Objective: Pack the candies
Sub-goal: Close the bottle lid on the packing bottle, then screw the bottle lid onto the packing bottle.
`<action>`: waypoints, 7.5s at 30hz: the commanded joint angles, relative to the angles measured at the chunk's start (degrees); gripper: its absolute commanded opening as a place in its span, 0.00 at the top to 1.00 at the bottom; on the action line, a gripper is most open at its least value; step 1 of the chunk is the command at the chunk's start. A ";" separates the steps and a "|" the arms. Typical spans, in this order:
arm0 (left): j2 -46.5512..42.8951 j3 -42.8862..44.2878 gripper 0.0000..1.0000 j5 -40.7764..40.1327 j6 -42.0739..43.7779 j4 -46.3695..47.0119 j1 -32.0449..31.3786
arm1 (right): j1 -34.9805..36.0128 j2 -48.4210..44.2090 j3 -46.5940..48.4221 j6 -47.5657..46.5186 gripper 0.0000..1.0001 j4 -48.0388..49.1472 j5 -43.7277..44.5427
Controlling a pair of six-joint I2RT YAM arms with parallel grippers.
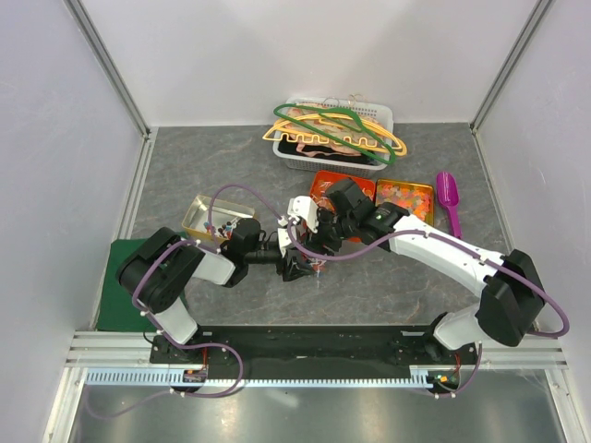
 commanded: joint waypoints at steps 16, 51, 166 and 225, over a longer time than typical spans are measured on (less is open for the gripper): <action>0.43 1.22 0.31 -0.40 0.01 0.99 -0.26 | -2.39 -3.70 -0.59 -3.26 1.00 -3.56 -0.38; 0.52 1.40 0.30 -0.75 0.27 0.72 -0.26 | -0.46 -0.19 -0.95 -2.82 1.00 -2.42 -1.89; 0.61 2.10 0.29 -1.28 1.07 -0.59 -0.26 | -11.97 8.52 10.66 0.26 0.82 -17.27 -19.46; 1.31 3.42 0.29 -1.63 1.42 -2.70 -0.26 | -8.01 13.26 13.91 -1.24 0.36 -14.20 -15.51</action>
